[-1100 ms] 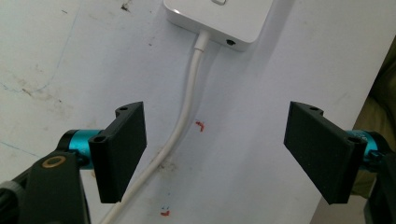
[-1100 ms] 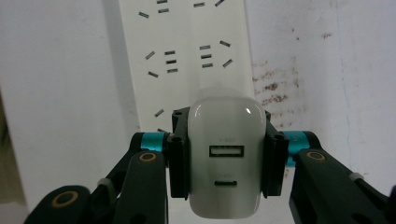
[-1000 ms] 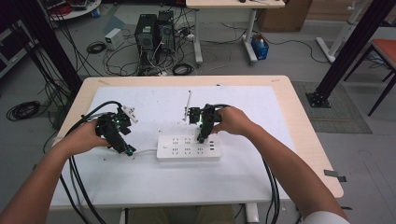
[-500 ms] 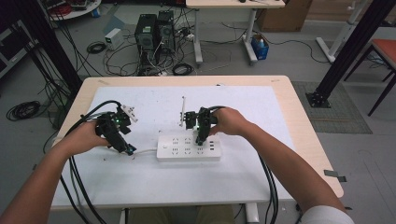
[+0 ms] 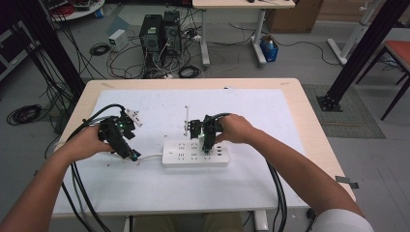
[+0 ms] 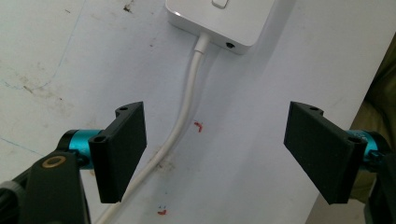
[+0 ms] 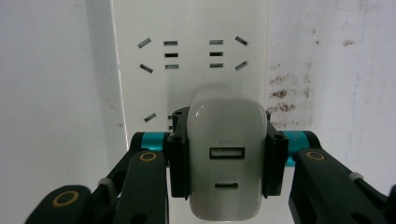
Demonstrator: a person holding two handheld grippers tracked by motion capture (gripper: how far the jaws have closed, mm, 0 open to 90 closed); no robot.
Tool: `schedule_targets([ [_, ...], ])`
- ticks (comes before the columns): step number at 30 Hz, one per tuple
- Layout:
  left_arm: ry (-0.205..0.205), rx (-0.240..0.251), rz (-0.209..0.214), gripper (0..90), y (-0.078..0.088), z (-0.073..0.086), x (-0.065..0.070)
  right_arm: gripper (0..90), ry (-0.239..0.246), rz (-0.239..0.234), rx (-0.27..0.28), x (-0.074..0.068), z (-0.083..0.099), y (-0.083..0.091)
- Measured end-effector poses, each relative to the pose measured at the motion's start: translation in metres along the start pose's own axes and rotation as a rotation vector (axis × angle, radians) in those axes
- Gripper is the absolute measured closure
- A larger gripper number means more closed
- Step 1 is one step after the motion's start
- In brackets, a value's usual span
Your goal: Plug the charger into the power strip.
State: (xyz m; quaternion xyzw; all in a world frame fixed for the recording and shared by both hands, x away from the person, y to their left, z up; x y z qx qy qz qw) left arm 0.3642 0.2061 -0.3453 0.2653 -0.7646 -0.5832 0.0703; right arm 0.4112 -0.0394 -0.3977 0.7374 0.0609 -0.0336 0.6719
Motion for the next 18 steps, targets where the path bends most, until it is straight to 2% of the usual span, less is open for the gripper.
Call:
schedule_targets([
  [2,0.002,-0.004,0.000,21.3,-0.001,0.000,0.000,62.7,-0.001,0.017,-0.027,-0.002,-0.002,-0.001],
  [4,0.004,-0.003,0.000,21.3,0.000,0.001,0.001,62.7,-0.024,-0.016,-0.023,0.002,-0.002,-0.001],
  [7,0.001,0.002,-0.001,21.3,0.001,0.001,0.001,62.8,-0.045,-0.086,0.016,0.012,0.001,0.001],
  [8,0.015,0.004,0.000,21.3,0.001,0.002,0.001,62.8,-0.044,-0.096,0.026,0.013,0.002,0.001],
  [11,0.015,0.000,0.002,21.3,-0.001,0.002,-0.001,62.8,-0.044,-0.108,0.044,0.015,0.004,0.001],
  [13,0.016,-0.001,0.008,21.3,-0.002,0.002,0.000,62.8,-0.030,-0.082,0.043,0.012,0.003,0.000],
  [15,0.020,-0.001,0.009,21.3,-0.004,0.003,0.000,62.8,0.026,-0.004,0.019,0.001,0.002,-0.003],
  [16,0.023,-0.002,0.007,21.3,-0.004,0.003,0.000,62.8,0.036,0.022,0.009,-0.001,0.002,-0.004],
  [18,0.031,-0.005,0.007,21.3,-0.004,0.003,-0.002,62.8,0.024,-0.005,0.016,0.002,0.002,-0.004],
])
Point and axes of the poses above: each handheld gripper's, and its own axes: y roughly backward along the jaws, z roughly out of its underside, x roughly to its right, the point moved 3 cm from there along -y, roughly forward along the jaws, and after that the axes turned 14 degrees about -z, right-handed, at the moved point
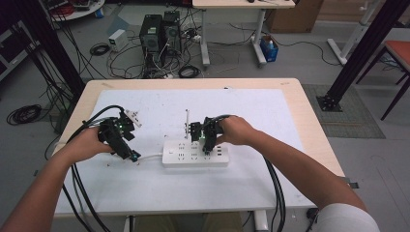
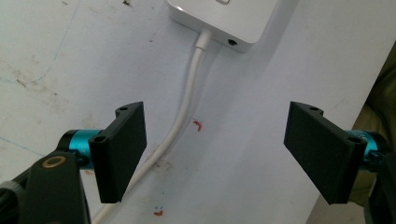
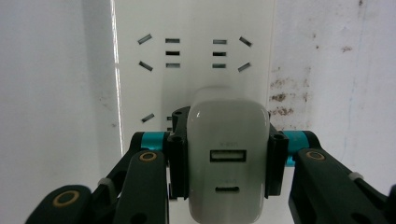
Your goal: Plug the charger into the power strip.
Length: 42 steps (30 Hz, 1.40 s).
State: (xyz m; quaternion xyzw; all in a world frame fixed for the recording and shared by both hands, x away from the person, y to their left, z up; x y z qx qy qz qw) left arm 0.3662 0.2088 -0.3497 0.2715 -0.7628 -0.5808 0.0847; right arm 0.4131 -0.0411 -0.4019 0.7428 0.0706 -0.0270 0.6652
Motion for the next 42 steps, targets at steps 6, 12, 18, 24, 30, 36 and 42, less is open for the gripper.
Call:
schedule_targets([
  [6,-0.005,0.013,-0.004,21.3,0.003,0.001,0.002,62.8,-0.052,-0.080,0.032,0.010,0.002,0.000],
  [12,0.004,0.007,-0.001,21.3,-0.001,0.004,0.003,62.7,-0.047,-0.069,0.029,0.009,0.003,-0.001],
  [18,0.007,0.013,0.002,21.3,-0.002,0.002,0.000,62.0,-0.058,-0.085,0.022,0.011,0.002,-0.001],
  [24,0.002,0.019,0.003,21.3,-0.004,0.002,0.001,31.7,-0.088,-0.100,0.039,0.013,0.008,0.002],
  [30,0.003,0.034,-0.009,21.3,-0.004,0.003,-0.001,20.7,-0.180,-0.068,0.148,0.017,0.018,0.026],
  [36,0.032,0.070,-0.030,21.3,0.000,0.000,-0.007,12.1,-0.321,0.033,0.207,0.018,0.053,0.051],
  [42,0.039,0.065,-0.062,21.3,0.005,-0.003,-0.010,12.1,-0.429,0.095,0.280,0.003,0.095,0.084],
])
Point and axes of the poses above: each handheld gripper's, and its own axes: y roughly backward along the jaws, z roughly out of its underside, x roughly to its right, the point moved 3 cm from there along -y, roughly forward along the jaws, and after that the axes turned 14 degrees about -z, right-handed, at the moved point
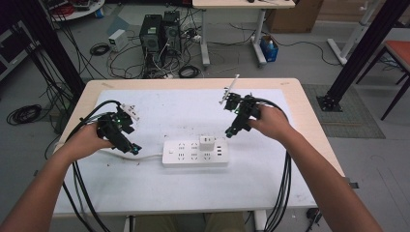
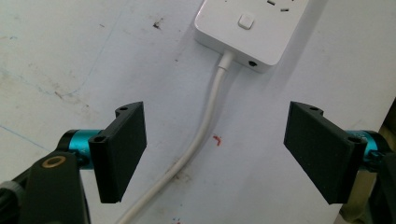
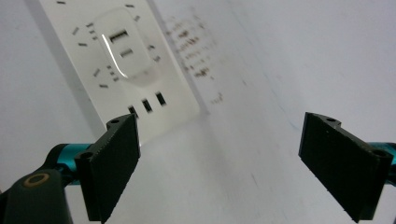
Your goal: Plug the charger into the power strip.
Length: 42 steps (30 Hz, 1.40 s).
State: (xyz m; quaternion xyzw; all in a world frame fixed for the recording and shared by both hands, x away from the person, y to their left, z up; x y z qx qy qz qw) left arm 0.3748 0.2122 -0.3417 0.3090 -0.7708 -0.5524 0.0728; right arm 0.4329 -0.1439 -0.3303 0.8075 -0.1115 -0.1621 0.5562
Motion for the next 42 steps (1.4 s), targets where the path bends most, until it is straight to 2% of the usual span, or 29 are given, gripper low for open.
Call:
schedule_targets([
  [3,0.002,-0.017,-0.016,21.3,0.002,0.000,-0.002,12.1,-0.038,0.027,0.036,-0.003,0.019,0.016],
  [5,-0.001,-0.020,-0.028,21.3,0.004,0.000,-0.003,12.1,-0.070,0.035,0.037,-0.005,0.031,0.024],
  [6,-0.001,-0.020,-0.028,21.3,0.004,0.000,-0.003,12.1,-0.070,0.035,0.037,-0.005,0.031,0.024],
  [8,-0.005,-0.017,-0.030,21.3,0.006,-0.001,-0.002,12.1,-0.101,0.040,0.043,-0.009,0.047,0.033],
  [10,-0.013,-0.011,-0.032,21.3,0.008,-0.002,-0.001,12.1,-0.110,0.035,0.043,-0.011,0.054,0.037],
  [14,-0.019,-0.002,-0.035,21.3,0.009,-0.003,-0.002,12.0,-0.108,0.068,0.032,-0.016,0.068,0.044],
  [17,-0.030,-0.013,-0.034,21.3,0.007,-0.003,-0.002,12.0,-0.123,0.061,0.019,-0.018,0.075,0.047],
  [21,-0.041,-0.010,-0.034,21.3,0.009,-0.006,-0.003,12.0,-0.128,0.068,0.035,-0.021,0.082,0.052],
  [29,-0.035,-0.006,-0.033,21.3,0.010,-0.009,-0.001,12.0,-0.131,0.084,0.041,-0.025,0.090,0.056],
  [35,-0.047,-0.013,-0.037,21.3,0.010,-0.010,0.000,12.0,-0.132,0.082,0.038,-0.023,0.092,0.052],
  [42,-0.040,-0.017,-0.043,21.3,0.010,-0.009,0.001,12.0,-0.124,0.075,0.031,-0.022,0.089,0.045],
])
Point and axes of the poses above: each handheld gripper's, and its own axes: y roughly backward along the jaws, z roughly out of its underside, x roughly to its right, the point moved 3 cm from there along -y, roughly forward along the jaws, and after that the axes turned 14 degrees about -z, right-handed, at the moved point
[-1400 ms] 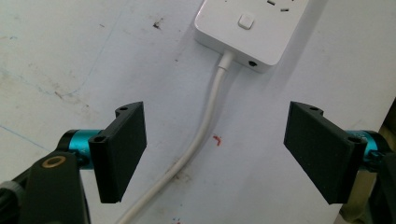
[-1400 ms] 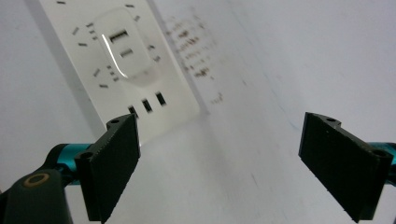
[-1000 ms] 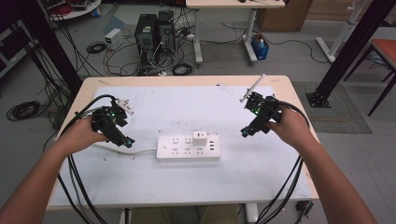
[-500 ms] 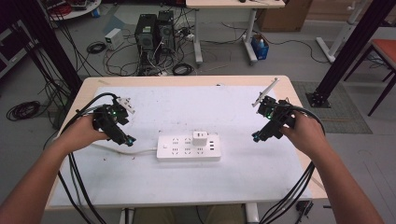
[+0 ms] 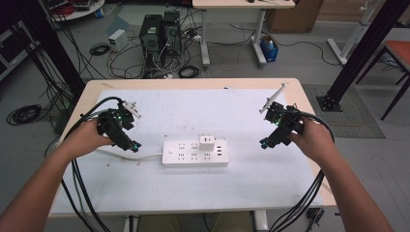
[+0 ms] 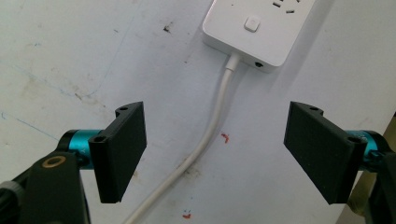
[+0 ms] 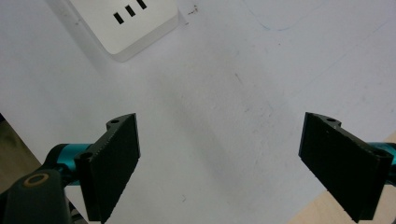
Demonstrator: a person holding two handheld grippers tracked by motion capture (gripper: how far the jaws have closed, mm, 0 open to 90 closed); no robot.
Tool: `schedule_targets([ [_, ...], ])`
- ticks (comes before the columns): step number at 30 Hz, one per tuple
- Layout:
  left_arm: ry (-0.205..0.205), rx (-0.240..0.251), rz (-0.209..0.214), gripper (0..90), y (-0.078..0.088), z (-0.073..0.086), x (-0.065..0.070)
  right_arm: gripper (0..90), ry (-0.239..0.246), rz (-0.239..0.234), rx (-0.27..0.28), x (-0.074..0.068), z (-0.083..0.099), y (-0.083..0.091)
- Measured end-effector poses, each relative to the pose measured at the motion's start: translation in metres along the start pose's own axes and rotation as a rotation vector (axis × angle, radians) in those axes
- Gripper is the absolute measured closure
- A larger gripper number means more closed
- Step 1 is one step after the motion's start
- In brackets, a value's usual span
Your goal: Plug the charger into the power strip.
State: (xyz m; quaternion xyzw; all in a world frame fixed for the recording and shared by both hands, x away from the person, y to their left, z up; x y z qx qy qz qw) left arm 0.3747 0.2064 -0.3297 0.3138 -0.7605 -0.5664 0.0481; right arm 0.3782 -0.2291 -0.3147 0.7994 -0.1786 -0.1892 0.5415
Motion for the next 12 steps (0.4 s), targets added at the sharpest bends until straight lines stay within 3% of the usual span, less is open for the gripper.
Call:
schedule_targets([
  [12,0.000,-0.002,-0.002,21.3,-0.001,-0.002,0.000,12.0,-0.027,-0.012,0.007,0.004,0.012,-0.003],
])
Point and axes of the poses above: each handheld gripper's, and its own axes: y roughly backward along the jaws, z roughly out of its underside, x roughly to its right, the point moved 3 cm from there along -y, roughly forward along the jaws, and after that the axes turned 14 degrees about -z, right-handed, at the moved point
